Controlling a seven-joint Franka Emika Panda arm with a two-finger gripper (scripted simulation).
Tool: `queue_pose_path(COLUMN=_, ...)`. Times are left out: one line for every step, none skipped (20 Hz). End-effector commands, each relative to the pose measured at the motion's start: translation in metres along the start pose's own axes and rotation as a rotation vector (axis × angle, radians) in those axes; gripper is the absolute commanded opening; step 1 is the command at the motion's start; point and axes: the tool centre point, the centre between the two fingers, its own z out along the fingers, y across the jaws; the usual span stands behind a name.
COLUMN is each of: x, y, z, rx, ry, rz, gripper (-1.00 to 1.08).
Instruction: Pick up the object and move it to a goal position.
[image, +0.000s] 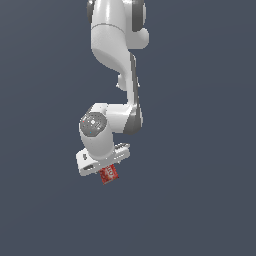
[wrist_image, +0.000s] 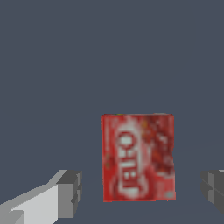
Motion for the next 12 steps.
queue_pose_path(x=0.0, y=0.004, z=0.004, rx=0.0, ry=0.001, rz=-0.013, gripper=1.0)
queue_pose_path(x=0.0, y=0.005, z=0.004, rx=0.0, ry=0.001, rz=-0.015, gripper=1.0)
queue_pose_path(x=0.0, y=0.006, z=0.005, rx=0.0, ry=0.001, rz=-0.016, gripper=1.0)
queue_pose_path(x=0.0, y=0.006, z=0.005, rx=0.0, ry=0.001, rz=-0.017, gripper=1.0)
queue_pose_path(x=0.0, y=0.005, z=0.005, rx=0.0, ry=0.0, rz=-0.013, gripper=1.0)
queue_pose_path(x=0.0, y=0.005, z=0.005, rx=0.0, ry=0.0, rz=-0.013, gripper=1.0)
queue_pose_path(x=0.0, y=0.005, z=0.006, rx=0.0, ry=0.0, rz=-0.013, gripper=1.0)
queue_pose_path(x=0.0, y=0.005, z=0.008, rx=0.0, ry=0.0, rz=-0.013, gripper=1.0)
queue_pose_path(x=0.0, y=0.005, z=0.011, rx=0.0, ry=0.001, rz=-0.014, gripper=1.0)
queue_pose_path(x=0.0, y=0.005, z=0.015, rx=0.0, ry=0.001, rz=-0.014, gripper=1.0)
queue_pose_path(x=0.0, y=0.005, z=0.019, rx=0.0, ry=0.001, rz=-0.014, gripper=1.0)
queue_pose_path(x=0.0, y=0.005, z=0.024, rx=0.0, ry=0.001, rz=-0.015, gripper=1.0)
